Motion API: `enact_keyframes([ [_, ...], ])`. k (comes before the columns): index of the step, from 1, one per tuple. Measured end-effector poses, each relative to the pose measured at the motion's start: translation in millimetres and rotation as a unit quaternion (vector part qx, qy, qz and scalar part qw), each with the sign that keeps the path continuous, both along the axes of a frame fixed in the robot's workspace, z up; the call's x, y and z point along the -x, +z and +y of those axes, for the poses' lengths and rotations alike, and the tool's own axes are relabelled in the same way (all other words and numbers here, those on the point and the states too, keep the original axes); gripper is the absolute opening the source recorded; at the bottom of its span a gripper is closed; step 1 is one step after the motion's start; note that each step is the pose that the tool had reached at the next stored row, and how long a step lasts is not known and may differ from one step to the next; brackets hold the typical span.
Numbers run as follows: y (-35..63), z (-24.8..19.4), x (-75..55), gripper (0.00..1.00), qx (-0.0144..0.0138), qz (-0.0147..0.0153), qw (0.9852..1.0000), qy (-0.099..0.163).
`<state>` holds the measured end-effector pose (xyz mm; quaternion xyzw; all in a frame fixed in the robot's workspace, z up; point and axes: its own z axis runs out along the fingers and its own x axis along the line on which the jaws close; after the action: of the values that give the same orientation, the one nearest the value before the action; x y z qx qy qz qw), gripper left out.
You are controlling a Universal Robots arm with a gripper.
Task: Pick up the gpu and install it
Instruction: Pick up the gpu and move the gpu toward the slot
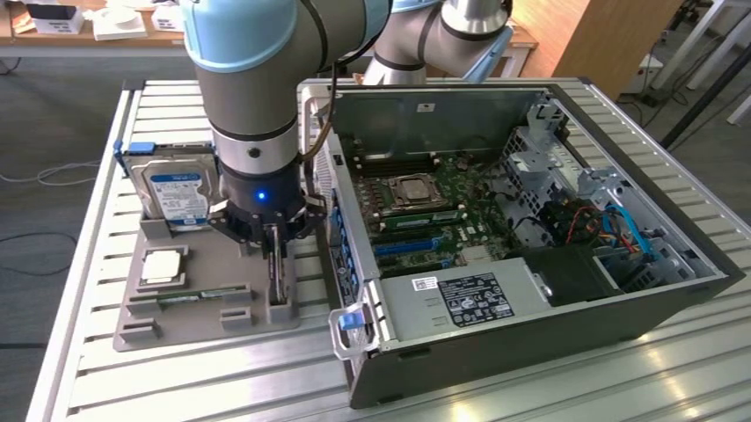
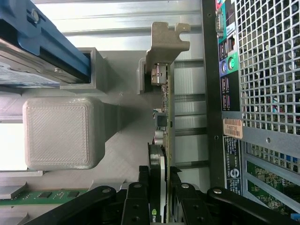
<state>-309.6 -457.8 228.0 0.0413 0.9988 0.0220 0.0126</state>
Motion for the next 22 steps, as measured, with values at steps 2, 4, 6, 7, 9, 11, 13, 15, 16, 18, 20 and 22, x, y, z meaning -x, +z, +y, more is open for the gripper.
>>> enact_keyframes([
  [2,0.0,0.0,0.0,0.27,0.0,0.0,1.0,0.0],
  [4,0.0,0.0,0.0,0.27,0.0,0.0,1.0,0.0],
  [6,0.0,0.0,0.0,0.27,0.0001,0.0,1.0,0.003],
  [7,0.0,0.0,0.0,0.27,0.0001,0.0,1.0,0.004],
  [9,0.0,0.0,0.0,0.27,0.0001,0.0,1.0,0.004],
  [11,0.0,0.0,0.0,0.27,0.0,0.0,1.0,0.004],
  [13,0.3,0.0,0.0,0.27,-0.0001,-0.0001,1.0,0.004],
  [15,4.3,0.0,0.0,0.27,-0.0001,-0.0001,1.0,0.004],
  [16,7.5,0.0,0.0,0.27,0.0001,0.0001,1.0,0.004],
  [18,14.2,0.0,0.0,0.27,0.0,-0.0001,1.0,0.004],
  [20,22.7,0.0,0.0,0.27,0.0,0.0,1.0,0.004],
  [22,31.5,0.0,0.0,0.27,0.0,0.0,1.0,0.004],
])
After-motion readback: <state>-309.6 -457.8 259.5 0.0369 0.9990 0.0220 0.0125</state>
